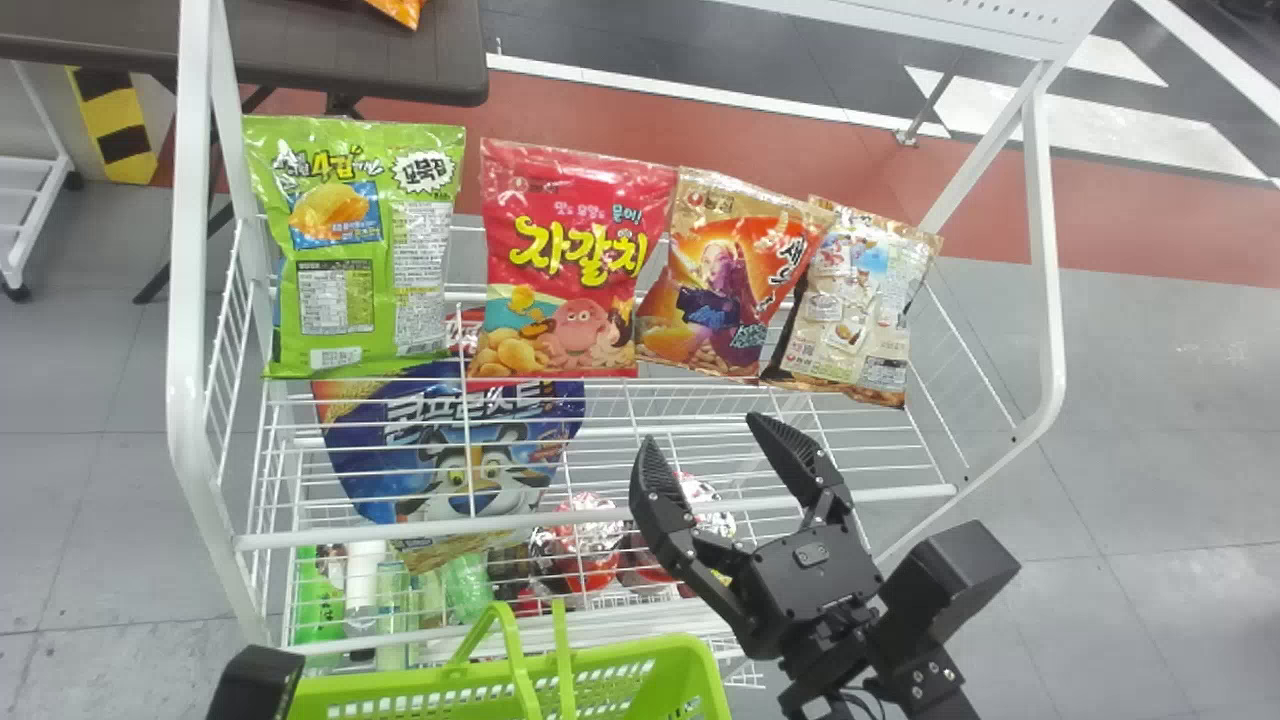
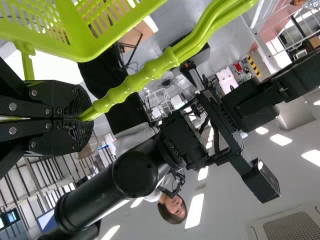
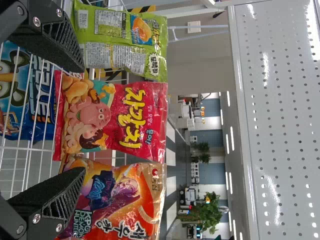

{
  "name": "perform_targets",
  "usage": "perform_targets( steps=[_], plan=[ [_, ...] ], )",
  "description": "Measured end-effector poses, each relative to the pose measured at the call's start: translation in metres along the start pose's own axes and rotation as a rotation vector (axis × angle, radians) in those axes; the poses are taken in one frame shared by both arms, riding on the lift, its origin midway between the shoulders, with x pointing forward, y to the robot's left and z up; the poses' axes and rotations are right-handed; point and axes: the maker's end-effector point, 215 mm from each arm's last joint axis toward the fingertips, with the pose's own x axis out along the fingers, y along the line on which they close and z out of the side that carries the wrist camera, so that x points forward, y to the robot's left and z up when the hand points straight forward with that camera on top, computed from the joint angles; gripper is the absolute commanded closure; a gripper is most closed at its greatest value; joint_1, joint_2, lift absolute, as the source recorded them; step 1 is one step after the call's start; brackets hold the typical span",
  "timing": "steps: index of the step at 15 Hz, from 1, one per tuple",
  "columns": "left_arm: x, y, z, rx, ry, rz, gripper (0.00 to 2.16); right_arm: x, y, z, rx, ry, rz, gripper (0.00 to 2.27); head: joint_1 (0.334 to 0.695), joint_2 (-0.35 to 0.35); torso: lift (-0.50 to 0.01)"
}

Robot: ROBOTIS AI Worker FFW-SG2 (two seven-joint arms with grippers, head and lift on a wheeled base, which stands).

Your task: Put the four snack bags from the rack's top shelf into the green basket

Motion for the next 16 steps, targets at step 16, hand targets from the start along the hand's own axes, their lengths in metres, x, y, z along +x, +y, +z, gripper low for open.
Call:
perform_targets(
  steps=[16],
  plan=[
    [-0.002,-0.003,0.001,0.025,0.017,-0.029,1.67,0.107,0.047,0.003,0.026,0.086,0.113,0.12,0.695,-0.348,0.000]
  ],
)
